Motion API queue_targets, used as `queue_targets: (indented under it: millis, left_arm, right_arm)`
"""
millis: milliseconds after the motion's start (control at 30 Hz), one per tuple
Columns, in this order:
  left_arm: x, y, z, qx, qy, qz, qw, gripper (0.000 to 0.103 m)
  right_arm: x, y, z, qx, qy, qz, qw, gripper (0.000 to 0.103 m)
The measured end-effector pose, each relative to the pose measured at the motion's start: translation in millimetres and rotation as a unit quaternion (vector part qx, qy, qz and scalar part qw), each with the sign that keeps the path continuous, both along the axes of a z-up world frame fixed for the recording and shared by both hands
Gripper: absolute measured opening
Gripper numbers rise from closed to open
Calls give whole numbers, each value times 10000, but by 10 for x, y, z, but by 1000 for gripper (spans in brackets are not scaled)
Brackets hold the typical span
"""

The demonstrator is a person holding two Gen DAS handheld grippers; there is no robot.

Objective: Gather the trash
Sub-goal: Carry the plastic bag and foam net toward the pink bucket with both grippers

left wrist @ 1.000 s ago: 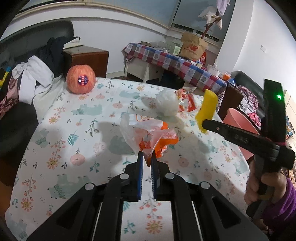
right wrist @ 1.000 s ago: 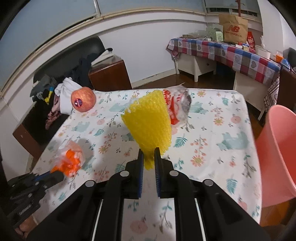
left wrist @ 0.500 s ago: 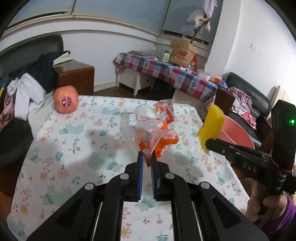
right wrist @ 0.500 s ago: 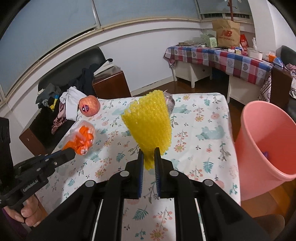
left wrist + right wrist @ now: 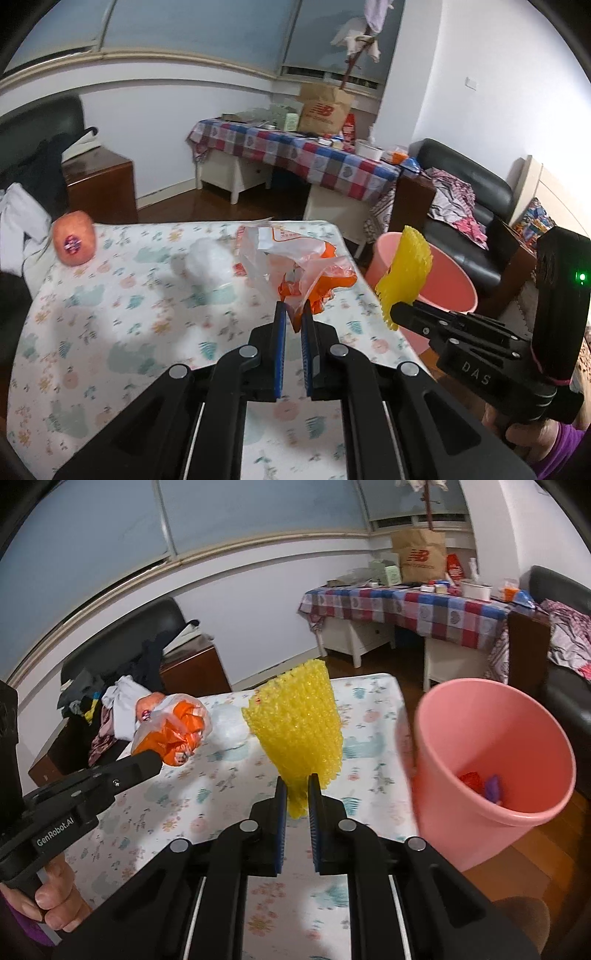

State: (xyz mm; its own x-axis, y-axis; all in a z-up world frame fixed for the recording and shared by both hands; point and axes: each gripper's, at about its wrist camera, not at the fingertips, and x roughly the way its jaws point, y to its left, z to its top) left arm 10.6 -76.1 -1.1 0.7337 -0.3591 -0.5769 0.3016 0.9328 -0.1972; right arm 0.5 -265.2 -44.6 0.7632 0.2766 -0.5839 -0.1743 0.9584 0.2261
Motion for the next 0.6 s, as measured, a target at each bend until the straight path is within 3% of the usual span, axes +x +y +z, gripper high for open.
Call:
queue_targets:
  millis: [600]
  left_arm:
    - [269,-986,82,98,-108,-718,9973,7]
  right_arm:
    - [-3,-996,-18,220,-81,-1101,9936,11]
